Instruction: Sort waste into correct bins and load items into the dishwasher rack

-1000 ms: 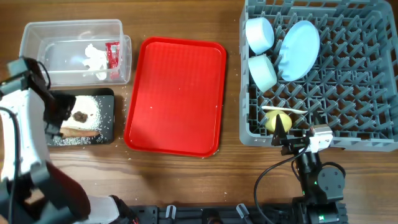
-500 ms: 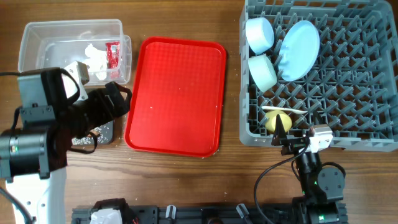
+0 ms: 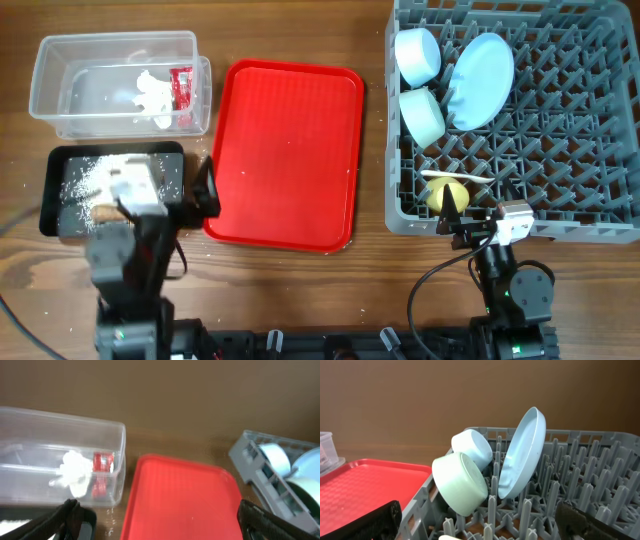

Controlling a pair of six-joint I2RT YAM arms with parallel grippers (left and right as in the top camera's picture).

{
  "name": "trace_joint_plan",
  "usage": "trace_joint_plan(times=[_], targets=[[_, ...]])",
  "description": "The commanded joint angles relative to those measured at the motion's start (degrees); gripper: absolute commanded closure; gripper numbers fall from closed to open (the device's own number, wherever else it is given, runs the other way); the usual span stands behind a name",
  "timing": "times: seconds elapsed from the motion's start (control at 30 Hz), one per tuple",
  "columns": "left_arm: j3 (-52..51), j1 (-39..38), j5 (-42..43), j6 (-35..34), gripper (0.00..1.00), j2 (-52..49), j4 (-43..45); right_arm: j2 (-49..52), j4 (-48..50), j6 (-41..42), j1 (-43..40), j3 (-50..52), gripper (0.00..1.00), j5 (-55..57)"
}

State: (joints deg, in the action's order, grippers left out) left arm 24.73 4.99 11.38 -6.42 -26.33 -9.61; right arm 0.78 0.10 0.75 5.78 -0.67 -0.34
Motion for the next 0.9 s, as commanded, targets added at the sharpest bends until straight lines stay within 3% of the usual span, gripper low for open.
trace_joint_plan(times=[0.0,0.13,0.4,0.87], targets=[[-11.45,1.05,-3.41,-0.48,0.0,10.99,3.96,-0.5,0.35,-0.59,-0.39,0.37,0.0,0.35],[-17.68,1.29,-5.68,-0.46,0.0,19.02,4.46,-0.5,0.35,-0.59,-0.39,0.37,0.0,0.35],[-20.81,1.29,-8.33,-0.42,0.0,26.23,3.08,-0.5,0.35,-0.59,-0.39,0.37,0.0,0.35],[-21.46,1.22,-8.28,-0.42,0.0,26.18,-1.36,-0.5,0.35,-0.59,-0.39,0.37,0.0,0.35]])
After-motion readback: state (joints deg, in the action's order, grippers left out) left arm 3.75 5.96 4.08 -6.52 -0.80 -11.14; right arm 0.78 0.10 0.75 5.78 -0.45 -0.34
